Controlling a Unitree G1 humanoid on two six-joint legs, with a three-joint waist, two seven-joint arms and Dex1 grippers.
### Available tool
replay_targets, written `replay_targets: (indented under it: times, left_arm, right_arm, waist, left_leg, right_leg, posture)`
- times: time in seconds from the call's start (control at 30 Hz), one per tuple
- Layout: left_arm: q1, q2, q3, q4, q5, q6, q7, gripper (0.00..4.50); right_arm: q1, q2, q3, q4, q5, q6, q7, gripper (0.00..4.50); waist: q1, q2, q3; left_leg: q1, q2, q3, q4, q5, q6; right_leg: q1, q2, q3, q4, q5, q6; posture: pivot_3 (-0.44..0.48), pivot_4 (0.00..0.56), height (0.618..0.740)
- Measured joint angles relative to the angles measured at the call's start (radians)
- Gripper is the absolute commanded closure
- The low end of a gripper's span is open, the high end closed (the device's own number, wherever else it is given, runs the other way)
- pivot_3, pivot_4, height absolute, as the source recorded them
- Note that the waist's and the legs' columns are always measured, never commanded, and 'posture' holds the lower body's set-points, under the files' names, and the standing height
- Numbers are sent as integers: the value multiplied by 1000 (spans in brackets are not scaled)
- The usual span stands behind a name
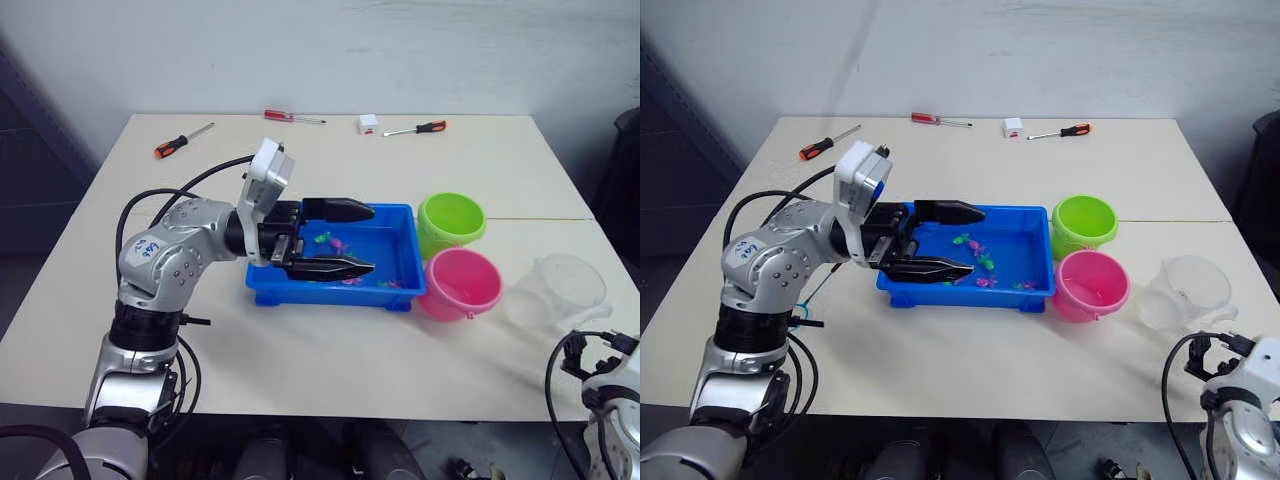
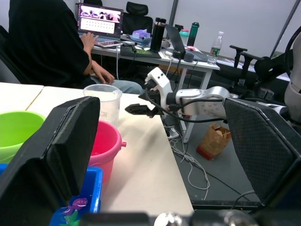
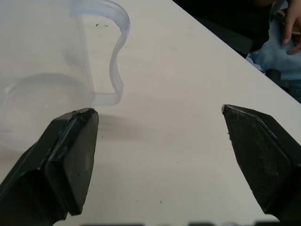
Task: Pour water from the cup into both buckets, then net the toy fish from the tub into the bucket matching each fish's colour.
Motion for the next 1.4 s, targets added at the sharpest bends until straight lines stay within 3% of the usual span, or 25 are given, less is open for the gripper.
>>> replay_targets:
  times: [0.13, 0.37, 0.53, 0.67, 0.73, 0.8, 0.97, 1.1, 1.2, 1.4]
  left_arm:
    - [-5, -9, -17, 35, 18, -29, -21, 0]
    - [2, -11, -29, 39, 32, -48, -45, 0]
    - [48, 27, 0, 25, 27, -34, -37, 0]
    - [145, 101, 58, -53, 26, -10, 8, 0]
    - [259, 160, 119, -125, 26, 6, 65, 0]
    - [410, 200, 219, -196, 26, 32, 148, 0]
    - [691, 240, 429, -323, 23, 66, 266, 0]
    - [1044, 182, 610, -433, 49, 29, 309, 0]
    - [1317, 83, 712, -462, 93, -48, 313, 0]
    - [1495, 30, 768, -411, 168, -196, 299, 0]
  right_arm:
    - [63, -14, -53, -96, 31, -3, 18, 28]
    - [-27, -193, -305, -148, 232, 27, 21, 28]
    - [-118, -374, -295, -157, 385, 89, 128, 28]
    - [-239, -518, -126, -156, 505, 119, 329, 28]
    - [-316, -572, 26, -164, 560, 134, 476, 28]
    - [-415, -592, 193, -157, 588, 146, 609, 28]
    - [-554, -593, 412, -103, 549, 137, 772, 28]
    - [-638, -555, 583, -22, 449, 81, 902, 28]
    - [-693, -506, 684, 53, 386, 34, 990, 28]
    - [-761, -428, 764, 112, 310, -28, 1065, 28]
  waist:
    - [0, 0, 0]
    - [-2, 0, 0]
    - [-7, -2, 1]
    - [-14, -3, 2]
    - [-25, -4, 2]
    - [-28, -6, 4]
    - [-10, -10, 6]
    - [-3, -11, 5]
    - [-3, -12, 5]
    - [3, -11, 6]
  left_leg:
    - [0, 0, 0, 0, 0, 0]
    - [1, 0, 0, -1, 0, 0]
    - [1, 0, 0, -1, 0, 0]
    - [0, 0, -1, -2, 0, 1]
    - [1, 1, -1, -4, 0, 1]
    - [0, 1, -1, -6, 0, 1]
    - [-2, 1, -3, -6, -2, 5]
    - [-3, 0, -2, -10, -5, 9]
    - [-3, 0, -2, -12, -6, 10]
    - [2, 0, -4, -14, -8, 15]
  right_leg:
    - [1, 0, 0, -1, 0, 0]
    - [1, 1, 1, -1, 0, 0]
    - [1, 1, 1, -2, 0, 0]
    - [1, 1, 0, -3, 0, 0]
    - [2, 1, 0, -5, 0, 0]
    - [1, 0, -1, -6, 0, 0]
    - [2, -3, -4, -13, 0, 0]
    - [3, -5, -4, -24, 1, 1]
    - [3, -6, -5, -27, 1, 1]
    - [11, -11, -14, -29, 1, -1]
  posture:
    - [0, 150, 740]
    - [0, 150, 740]
    - [0, 150, 740]
    - [0, 150, 740]
    - [0, 150, 740]
    - [0, 150, 740]
    - [0, 150, 740]
    - [0, 150, 740]
    - [0, 150, 740]
    - [0, 150, 740]
